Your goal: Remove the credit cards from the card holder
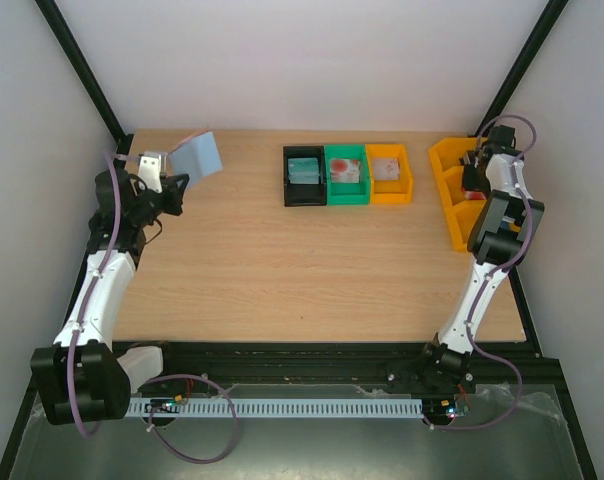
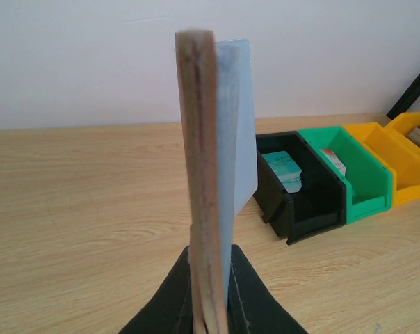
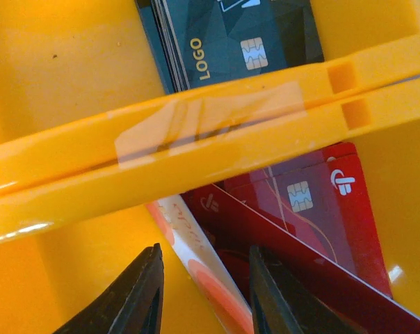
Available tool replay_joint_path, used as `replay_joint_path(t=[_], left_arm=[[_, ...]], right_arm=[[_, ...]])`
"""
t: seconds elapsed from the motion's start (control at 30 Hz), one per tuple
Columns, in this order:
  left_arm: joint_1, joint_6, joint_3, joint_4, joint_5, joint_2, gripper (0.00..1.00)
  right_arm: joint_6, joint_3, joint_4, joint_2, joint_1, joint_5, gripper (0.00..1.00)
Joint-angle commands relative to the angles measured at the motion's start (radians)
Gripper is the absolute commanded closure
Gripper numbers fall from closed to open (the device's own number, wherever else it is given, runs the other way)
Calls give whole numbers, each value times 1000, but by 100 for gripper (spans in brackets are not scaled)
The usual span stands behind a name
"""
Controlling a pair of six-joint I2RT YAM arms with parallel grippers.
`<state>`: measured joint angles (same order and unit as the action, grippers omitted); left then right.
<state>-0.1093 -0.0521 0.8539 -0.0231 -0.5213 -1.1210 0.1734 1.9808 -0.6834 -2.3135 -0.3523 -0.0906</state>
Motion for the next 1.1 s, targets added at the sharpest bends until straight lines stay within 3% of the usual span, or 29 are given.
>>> replay_joint_path(t=[0.0, 0.2, 0.5, 0.63, 1.07], left_arm=[[7, 11, 35, -8, 1, -2, 94], [7, 15, 34, -7, 6, -3, 93], [7, 24, 38, -3, 8, -6, 93], [7, 27, 37, -3, 7, -9, 93], [7, 37, 31, -25, -15, 4, 94]], right_arm=[[6, 8, 3, -20, 5, -41, 71], [1, 5, 7, -27, 10, -14, 85], [18, -31, -7, -30, 19, -75, 86], [16, -27, -8, -30, 27, -75, 98], [20, -18, -2, 80, 26, -78, 98]])
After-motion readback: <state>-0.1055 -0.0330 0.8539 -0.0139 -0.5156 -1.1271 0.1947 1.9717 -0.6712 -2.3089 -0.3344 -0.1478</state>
